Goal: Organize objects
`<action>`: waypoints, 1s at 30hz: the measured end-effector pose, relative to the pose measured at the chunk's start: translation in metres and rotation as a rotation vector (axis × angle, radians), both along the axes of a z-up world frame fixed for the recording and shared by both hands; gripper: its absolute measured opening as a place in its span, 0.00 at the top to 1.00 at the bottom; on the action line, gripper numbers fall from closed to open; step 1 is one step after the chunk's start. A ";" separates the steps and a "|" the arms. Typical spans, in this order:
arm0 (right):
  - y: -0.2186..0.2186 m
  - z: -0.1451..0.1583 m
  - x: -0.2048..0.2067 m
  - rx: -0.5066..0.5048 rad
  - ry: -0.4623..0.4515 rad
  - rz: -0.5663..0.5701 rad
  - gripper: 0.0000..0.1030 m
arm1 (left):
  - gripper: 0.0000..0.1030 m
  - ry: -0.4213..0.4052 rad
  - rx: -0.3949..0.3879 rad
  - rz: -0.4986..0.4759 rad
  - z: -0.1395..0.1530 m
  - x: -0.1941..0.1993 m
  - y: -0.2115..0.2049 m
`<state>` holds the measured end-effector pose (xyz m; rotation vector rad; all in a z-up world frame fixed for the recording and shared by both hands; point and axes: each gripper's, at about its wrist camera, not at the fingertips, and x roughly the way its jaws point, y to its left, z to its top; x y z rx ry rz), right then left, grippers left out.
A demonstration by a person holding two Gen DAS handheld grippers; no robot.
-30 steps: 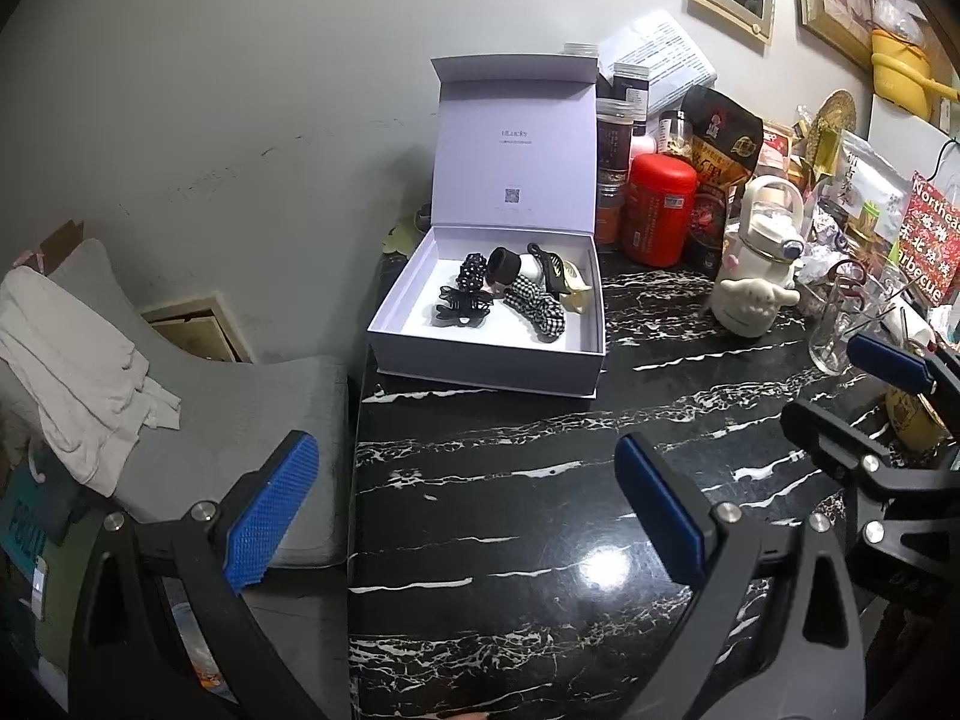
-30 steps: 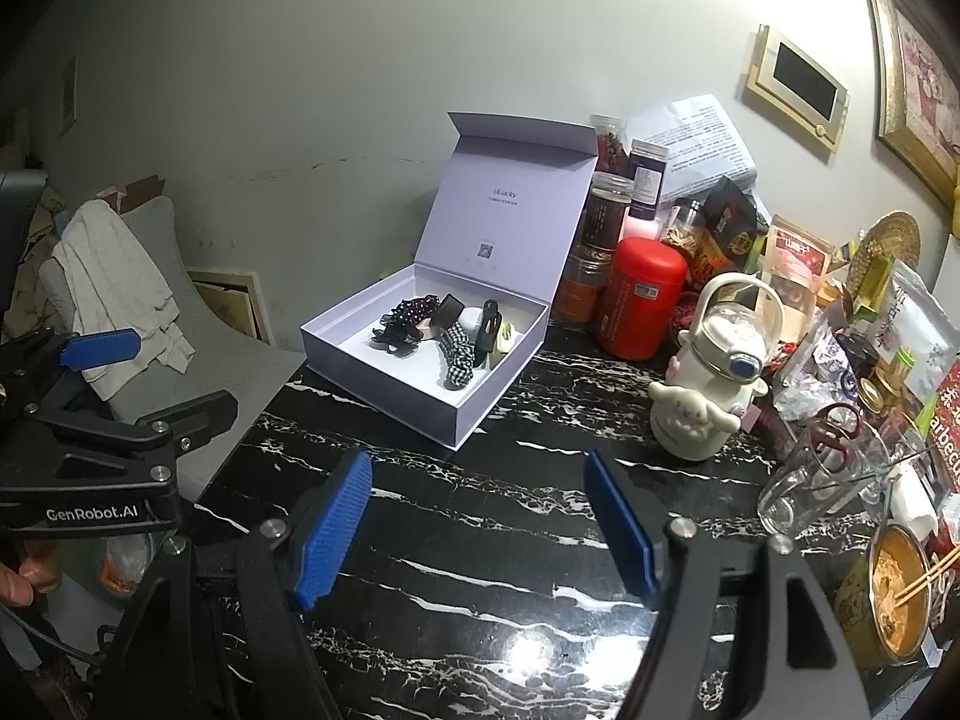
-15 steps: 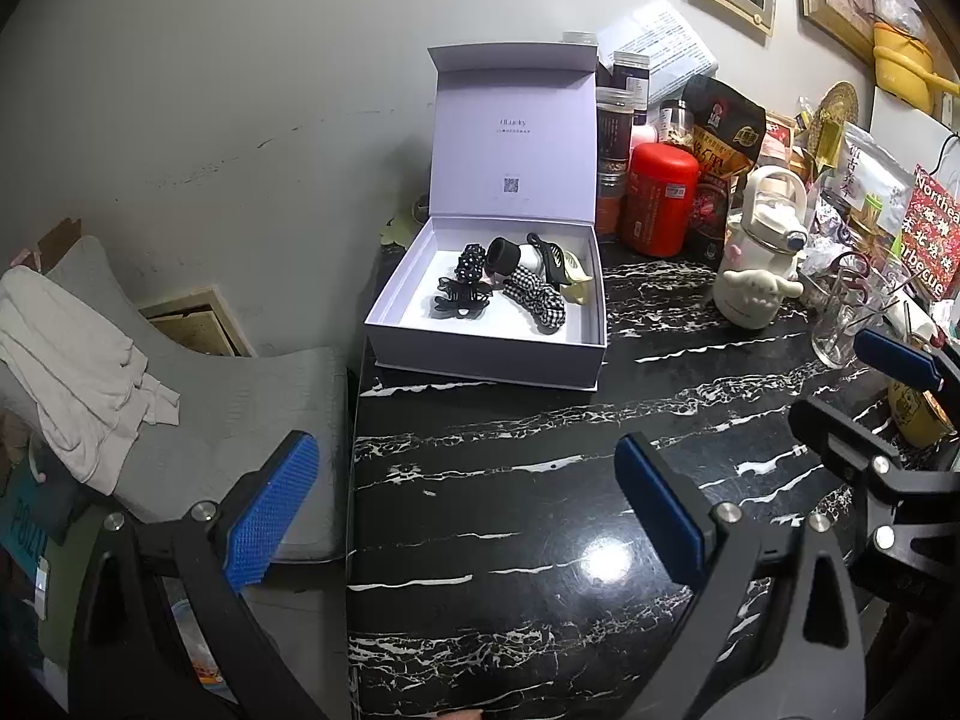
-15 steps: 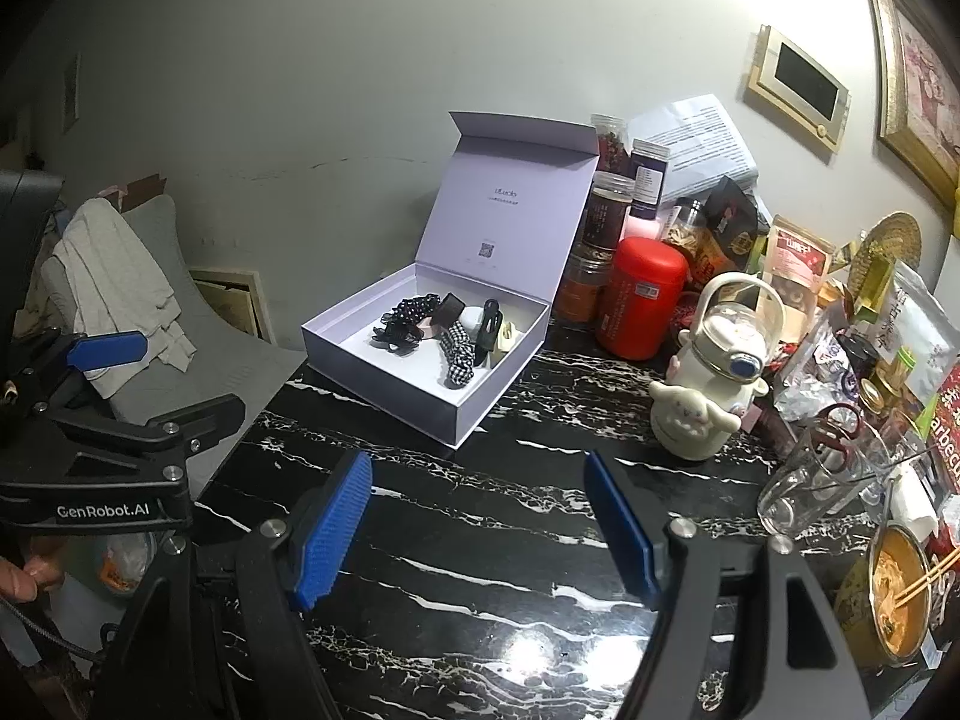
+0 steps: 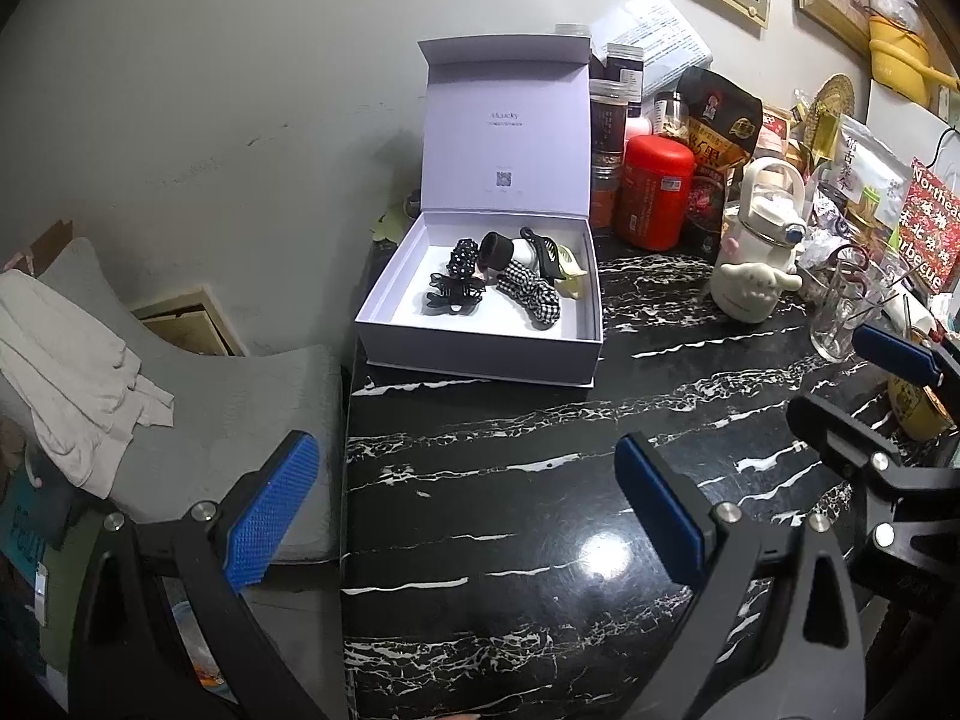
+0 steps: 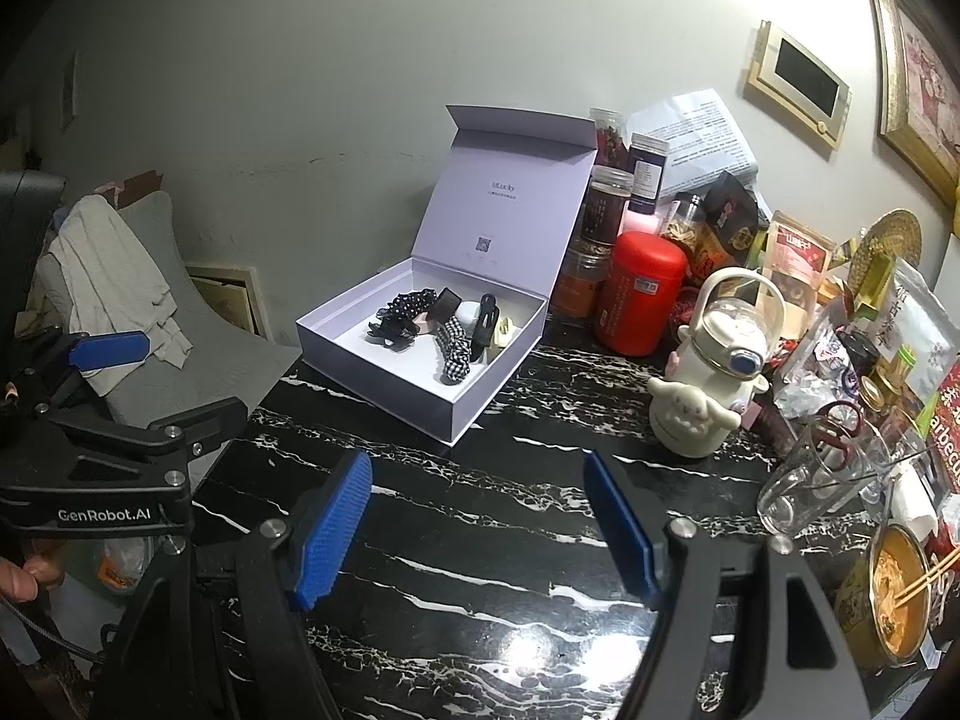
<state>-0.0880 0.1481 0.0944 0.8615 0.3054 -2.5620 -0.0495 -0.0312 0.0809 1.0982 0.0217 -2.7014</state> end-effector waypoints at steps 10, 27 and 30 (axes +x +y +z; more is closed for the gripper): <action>0.002 -0.003 -0.003 -0.004 -0.008 -0.006 0.28 | 0.04 -0.018 -0.007 0.000 -0.002 -0.004 0.002; 0.005 -0.011 -0.005 -0.001 -0.025 -0.011 0.28 | 0.04 -0.034 -0.013 -0.014 -0.009 -0.007 0.007; 0.005 -0.013 -0.006 0.000 -0.029 -0.013 0.28 | 0.04 -0.034 -0.012 -0.017 -0.010 -0.008 0.008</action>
